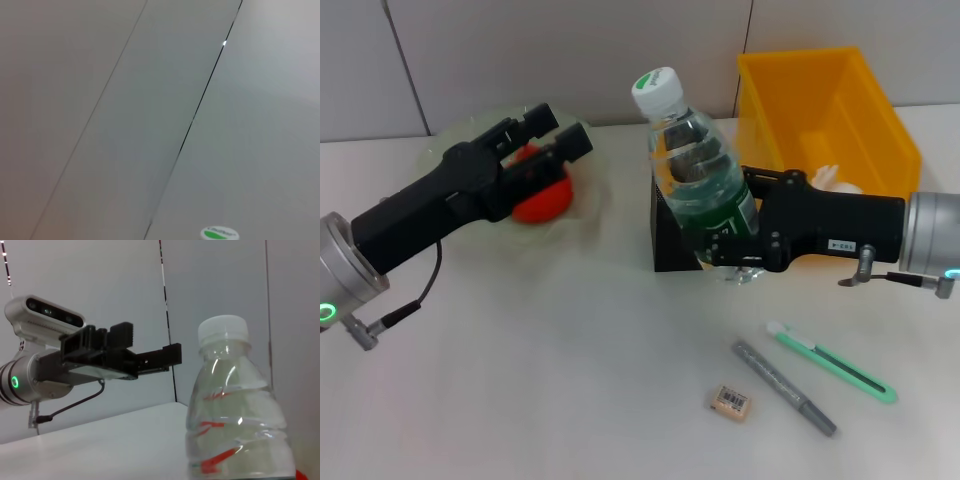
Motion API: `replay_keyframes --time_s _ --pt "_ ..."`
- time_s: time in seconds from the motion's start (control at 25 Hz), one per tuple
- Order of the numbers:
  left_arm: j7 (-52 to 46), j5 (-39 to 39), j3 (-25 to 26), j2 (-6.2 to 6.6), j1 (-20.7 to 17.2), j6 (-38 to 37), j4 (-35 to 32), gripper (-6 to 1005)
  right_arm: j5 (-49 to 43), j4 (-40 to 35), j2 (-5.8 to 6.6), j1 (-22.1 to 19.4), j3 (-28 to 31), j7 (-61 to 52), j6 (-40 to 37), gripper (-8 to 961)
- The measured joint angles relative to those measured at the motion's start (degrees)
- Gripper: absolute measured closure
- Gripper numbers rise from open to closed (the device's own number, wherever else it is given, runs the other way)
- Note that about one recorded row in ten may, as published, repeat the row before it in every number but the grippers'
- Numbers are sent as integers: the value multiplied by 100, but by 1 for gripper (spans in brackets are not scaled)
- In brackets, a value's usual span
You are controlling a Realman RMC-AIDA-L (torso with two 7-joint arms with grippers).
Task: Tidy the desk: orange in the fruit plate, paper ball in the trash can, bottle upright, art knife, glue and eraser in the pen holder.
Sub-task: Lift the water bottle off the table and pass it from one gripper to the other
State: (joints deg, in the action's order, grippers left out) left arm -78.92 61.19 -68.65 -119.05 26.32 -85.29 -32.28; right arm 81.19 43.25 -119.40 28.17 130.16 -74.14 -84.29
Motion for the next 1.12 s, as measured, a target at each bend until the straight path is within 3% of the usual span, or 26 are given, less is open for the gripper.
replay_keyframes --time_s 0.4,0.76,1.12 --pt "8 -209 -65 -6 4 -11 29 261 37 -293 -7 296 -259 83 33 188" --pt "15 -592 -531 -4 34 30 138 279 460 -399 -17 353 -995 154 391 187" --pt "91 -903 -855 -5 78 41 168 296 804 -375 -22 355 -1357 155 403 187"
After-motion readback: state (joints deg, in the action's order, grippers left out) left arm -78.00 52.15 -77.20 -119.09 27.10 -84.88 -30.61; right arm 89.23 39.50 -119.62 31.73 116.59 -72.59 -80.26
